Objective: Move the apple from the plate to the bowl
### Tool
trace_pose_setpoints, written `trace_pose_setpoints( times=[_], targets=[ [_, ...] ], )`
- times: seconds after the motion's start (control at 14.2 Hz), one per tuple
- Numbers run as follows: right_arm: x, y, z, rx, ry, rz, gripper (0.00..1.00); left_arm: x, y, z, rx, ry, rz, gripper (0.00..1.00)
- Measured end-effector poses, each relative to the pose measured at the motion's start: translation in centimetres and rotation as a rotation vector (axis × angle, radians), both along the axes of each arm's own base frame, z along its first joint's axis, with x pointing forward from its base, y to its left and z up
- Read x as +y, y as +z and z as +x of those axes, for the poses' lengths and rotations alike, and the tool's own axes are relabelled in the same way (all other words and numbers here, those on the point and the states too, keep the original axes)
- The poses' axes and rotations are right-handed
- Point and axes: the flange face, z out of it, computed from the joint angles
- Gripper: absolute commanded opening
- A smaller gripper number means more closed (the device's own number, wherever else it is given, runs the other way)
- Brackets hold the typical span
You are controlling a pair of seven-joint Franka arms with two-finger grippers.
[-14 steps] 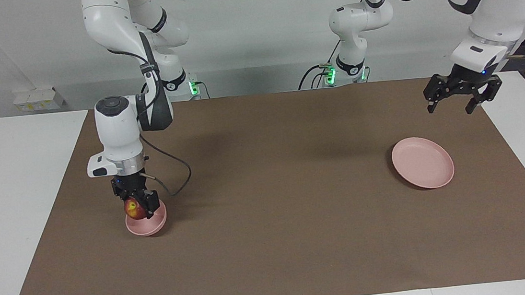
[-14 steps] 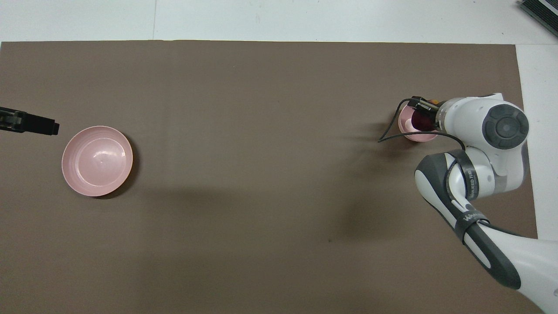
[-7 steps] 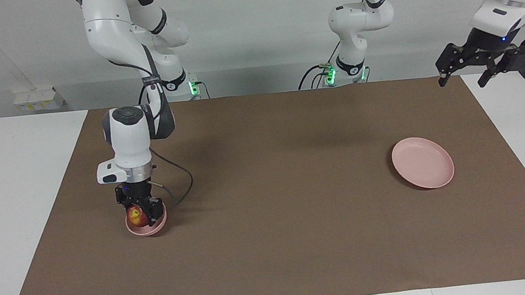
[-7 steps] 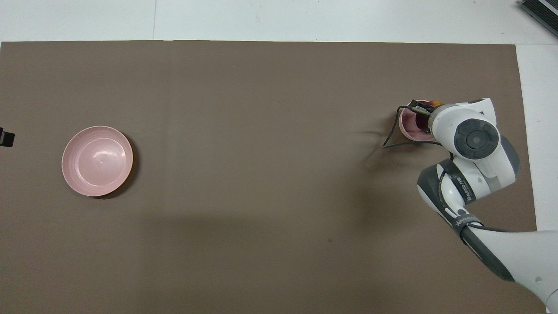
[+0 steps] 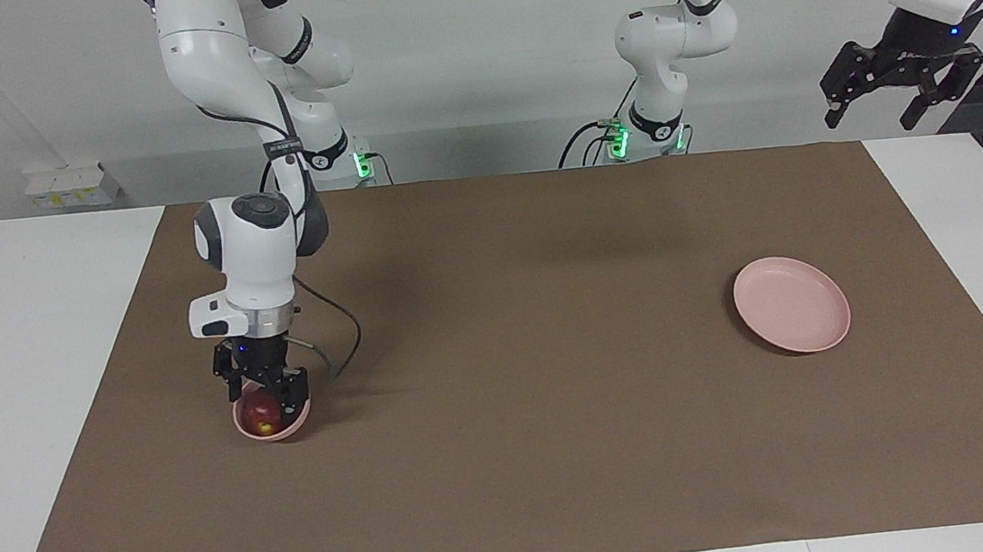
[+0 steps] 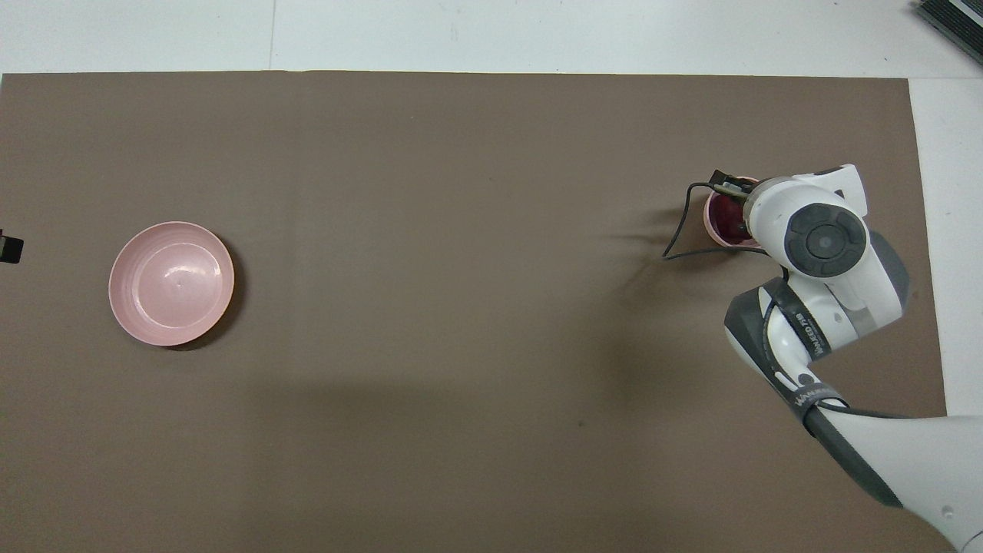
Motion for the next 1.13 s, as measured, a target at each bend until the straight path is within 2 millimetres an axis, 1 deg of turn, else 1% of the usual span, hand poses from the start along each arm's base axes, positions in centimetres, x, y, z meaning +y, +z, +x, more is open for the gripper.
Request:
trace_pose_setpoints(
  times=[0.14,0.21,0.28,0.42,0.56,0.77,0.91,1.13],
  targets=[
    [1.2,2.0,-0.4,0.032,-0.011,0.016,1.0,0.0,0.0,-0.2,0.006,0.0,0.0,1.0],
    [1.4,3.4,-0.5,0.07,-0.008,0.038,1.0,0.0,0.0,-0.3,0.009,0.0,-0.001,1.0],
    [1.3,5.2,-0.5,0.119,0.005,0.073,1.0,0.0,-0.1,-0.4,0.016,0.0,-0.001,1.0],
    [0.5,9.2,-0.3,0.21,0.053,0.132,1.0,0.1,-0.3,-0.8,0.031,0.0,-0.002,1.0],
    [-0.6,12.9,-0.3,0.286,0.122,0.151,1.0,0.1,-0.9,-1.5,0.051,0.005,-0.003,1.0],
    [-2.6,17.0,-0.7,0.388,0.262,0.137,1.0,0.2,-1.2,-2.1,0.062,0.031,-0.005,1.0],
    [-3.5,19.6,-1.9,0.432,0.32,0.122,1.0,0.2,-1.1,-2.2,0.062,0.041,-0.005,1.0],
    [-3.3,23.8,-5.3,0.485,0.314,0.118,1.0,0.2,-1.1,-2.2,0.062,0.043,-0.005,1.0]
  ],
)
